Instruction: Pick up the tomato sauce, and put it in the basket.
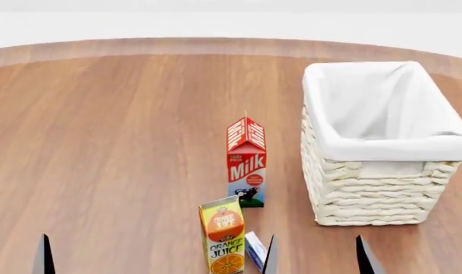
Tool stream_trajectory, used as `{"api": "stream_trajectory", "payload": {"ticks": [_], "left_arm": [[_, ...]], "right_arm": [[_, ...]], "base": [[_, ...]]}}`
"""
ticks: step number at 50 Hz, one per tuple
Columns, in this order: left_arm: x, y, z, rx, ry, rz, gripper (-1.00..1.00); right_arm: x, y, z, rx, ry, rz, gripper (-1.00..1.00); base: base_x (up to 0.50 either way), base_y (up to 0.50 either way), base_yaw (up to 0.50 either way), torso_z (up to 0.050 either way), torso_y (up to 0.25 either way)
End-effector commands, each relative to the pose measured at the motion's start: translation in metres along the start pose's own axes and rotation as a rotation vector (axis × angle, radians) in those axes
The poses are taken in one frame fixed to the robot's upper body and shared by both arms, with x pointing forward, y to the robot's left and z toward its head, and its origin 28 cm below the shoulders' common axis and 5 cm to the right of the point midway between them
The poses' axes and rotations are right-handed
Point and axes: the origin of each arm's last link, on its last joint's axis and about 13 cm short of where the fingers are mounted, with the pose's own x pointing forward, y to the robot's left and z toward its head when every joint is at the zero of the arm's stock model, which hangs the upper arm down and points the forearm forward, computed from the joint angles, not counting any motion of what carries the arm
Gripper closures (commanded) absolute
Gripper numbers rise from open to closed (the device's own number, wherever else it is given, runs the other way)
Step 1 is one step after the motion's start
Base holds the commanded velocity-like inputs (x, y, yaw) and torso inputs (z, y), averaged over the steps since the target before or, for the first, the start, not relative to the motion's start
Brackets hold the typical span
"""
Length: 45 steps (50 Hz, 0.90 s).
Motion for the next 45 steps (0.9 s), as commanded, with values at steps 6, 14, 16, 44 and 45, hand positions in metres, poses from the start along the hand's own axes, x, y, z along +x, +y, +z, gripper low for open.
{"api": "stream_trajectory", "payload": {"ticks": [6,14,16,44,45], "left_arm": [[0.0,-0.001,0.0,0.002,0.002,-0.003,-1.0],[0.001,0.0,0.0,0.005,0.003,-0.002,-1.0],[0.001,0.0,-0.001,0.006,0.004,0.002,-1.0],[0.002,-0.001,-0.004,0.018,0.015,0.008,-1.0],[0.002,-0.001,-0.004,0.017,0.014,0.008,-1.0]], "right_arm": [[0.0,-0.001,-0.001,0.007,0.008,0.005,-1.0],[0.0,-0.002,0.0,0.011,0.007,-0.005,-1.0],[-0.003,-0.002,0.001,-0.016,0.009,-0.002,-1.0],[-0.079,-0.012,-0.012,-0.11,0.293,0.091,-1.0],[-0.081,-0.011,-0.014,-0.109,0.301,0.091,-1.0]], "base": [[0.5,0.0,0.0,0.0,0.0],[0.19,0.0,0.0,0.0,0.001],[0.0,0.0,0.0,0.0,0.0],[0.0,0.0,0.0,0.0,0.0],[0.0,0.0,0.0,0.0,0.0]]}}
